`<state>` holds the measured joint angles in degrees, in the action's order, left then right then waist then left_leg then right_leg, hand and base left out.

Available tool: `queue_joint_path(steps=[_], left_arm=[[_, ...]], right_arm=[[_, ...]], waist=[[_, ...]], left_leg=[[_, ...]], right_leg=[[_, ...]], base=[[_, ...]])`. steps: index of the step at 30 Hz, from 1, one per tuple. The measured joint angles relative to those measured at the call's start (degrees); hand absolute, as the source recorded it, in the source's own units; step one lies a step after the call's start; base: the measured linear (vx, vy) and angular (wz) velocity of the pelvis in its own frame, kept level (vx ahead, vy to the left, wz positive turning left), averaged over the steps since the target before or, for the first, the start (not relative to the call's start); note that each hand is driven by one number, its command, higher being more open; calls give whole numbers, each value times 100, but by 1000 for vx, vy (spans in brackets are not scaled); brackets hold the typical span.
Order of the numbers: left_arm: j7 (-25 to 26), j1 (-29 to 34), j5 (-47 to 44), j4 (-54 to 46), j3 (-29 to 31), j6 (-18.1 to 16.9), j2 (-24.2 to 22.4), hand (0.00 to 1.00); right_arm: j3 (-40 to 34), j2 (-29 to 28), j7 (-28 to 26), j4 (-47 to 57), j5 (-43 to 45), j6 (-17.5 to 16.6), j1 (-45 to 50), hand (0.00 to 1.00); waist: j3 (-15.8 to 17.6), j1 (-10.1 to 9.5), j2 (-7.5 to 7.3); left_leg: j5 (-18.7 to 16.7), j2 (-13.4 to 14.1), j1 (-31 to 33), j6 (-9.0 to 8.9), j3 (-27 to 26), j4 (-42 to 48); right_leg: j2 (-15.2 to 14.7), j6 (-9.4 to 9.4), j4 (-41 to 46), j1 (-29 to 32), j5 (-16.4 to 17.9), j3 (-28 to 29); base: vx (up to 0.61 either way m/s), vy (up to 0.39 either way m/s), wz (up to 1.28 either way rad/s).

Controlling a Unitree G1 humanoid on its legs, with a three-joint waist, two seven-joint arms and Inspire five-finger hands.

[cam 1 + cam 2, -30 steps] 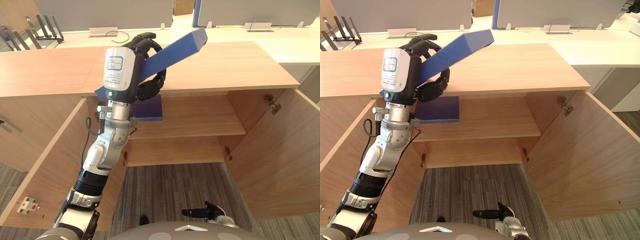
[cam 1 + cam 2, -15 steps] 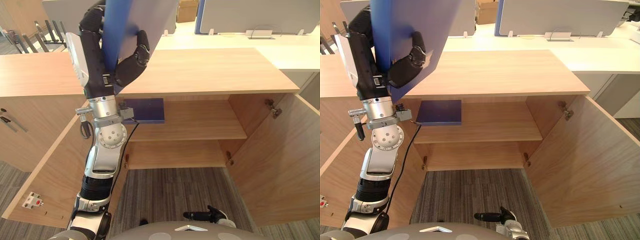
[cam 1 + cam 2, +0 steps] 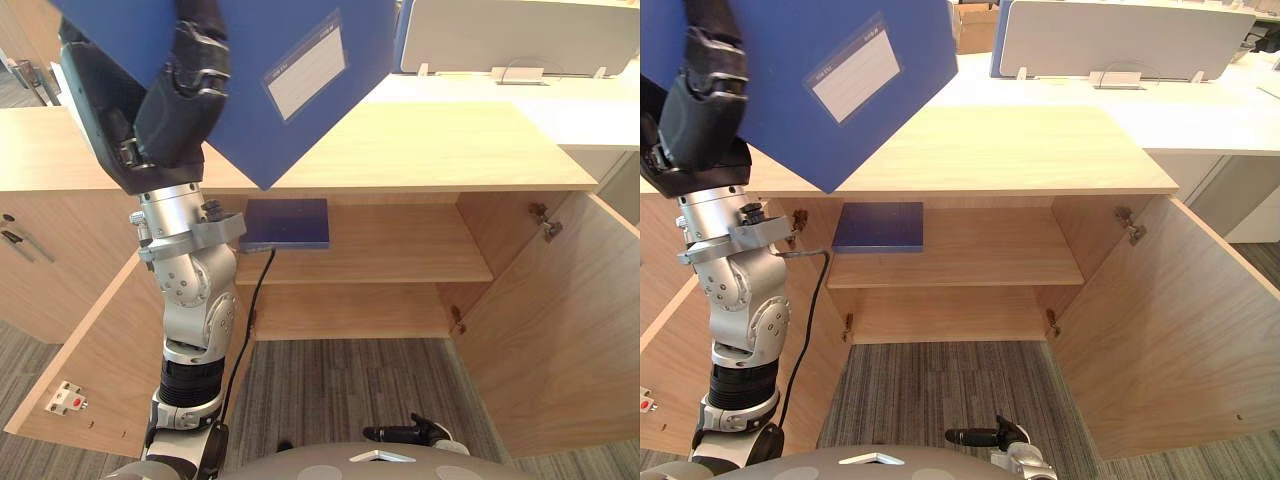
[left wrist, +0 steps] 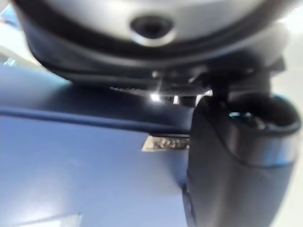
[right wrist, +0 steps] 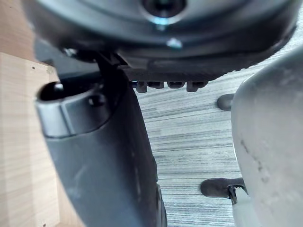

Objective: Walk over to the cabinet, pick up the folder, carry it to the office cabinet, place the folder inside the office cabinet, then close the office cabinet door

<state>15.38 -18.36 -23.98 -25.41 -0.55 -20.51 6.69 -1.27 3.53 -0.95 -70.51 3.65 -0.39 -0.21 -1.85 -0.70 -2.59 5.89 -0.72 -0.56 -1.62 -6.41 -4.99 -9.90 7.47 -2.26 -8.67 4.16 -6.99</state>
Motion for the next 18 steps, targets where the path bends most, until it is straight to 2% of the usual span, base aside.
queue_joint_path(steps=[5, 8, 10, 13, 14, 17, 18], left_arm=[[-416, 99, -1219, 96, 54, -92, -5, 0], [-746, 173, -1884, 329, 232, -101, -7, 0], [-973, 379, -2302, 470, 402, -104, -16, 0], [-1135, 674, -2736, 733, 659, -95, -89, 0], [-1149, 726, -2789, 758, 723, -90, -124, 0], [-1205, 797, -3018, 786, 1079, -89, -222, 0], [-1254, 798, -3065, 765, 1232, -90, -215, 0]], right_arm=[[523, 39, 15, 376, 380, 4, 69, 100], [799, 27, -7, 1268, 708, 5, 228, 100], [848, 53, -12, 2209, 938, 0, 347, 100], [626, 71, -15, 3748, 1130, -101, 559, 100], [563, 73, -5, 3949, 1131, -140, 560, 100], [238, 77, 84, 4745, 1134, -253, 504, 100], [165, 71, 154, 4980, 1135, -311, 456, 100]], waist=[[-27, -46, 19], [-41, -27, 44], [-50, 23, 75], [-34, 175, 60], [-23, 190, 60], [161, 230, 40], [215, 251, -2]], left_leg=[[-3, 27, 16, 1, -154, 2], [-13, 37, 22, 14, -301, 4], [-33, 22, 22, 45, -445, 8], [-46, -97, -20, 121, -481, 9], [-54, -115, -44, 133, -491, 9], [-184, -132, -284, 208, -584, 8], [-209, -189, -341, 234, -641, 4]], right_leg=[[2, 3, 4, 115, -48, 174], [-8, 12, 64, 237, -80, 337], [-23, 3, 253, 412, -56, 508], [-119, -29, 1111, 811, 280, 583], [-143, -51, 1319, 897, 326, 549], [-333, -228, 2427, 1280, 445, 16], [-491, -298, 2762, 1418, 481, -303]], base=[[-23, -2, -18], [-41, 13, -29], [-43, 43, -31], [-42, 54, -11], [-70, 24, -11], [-82, 7, -22], [-101, 23, -26]])
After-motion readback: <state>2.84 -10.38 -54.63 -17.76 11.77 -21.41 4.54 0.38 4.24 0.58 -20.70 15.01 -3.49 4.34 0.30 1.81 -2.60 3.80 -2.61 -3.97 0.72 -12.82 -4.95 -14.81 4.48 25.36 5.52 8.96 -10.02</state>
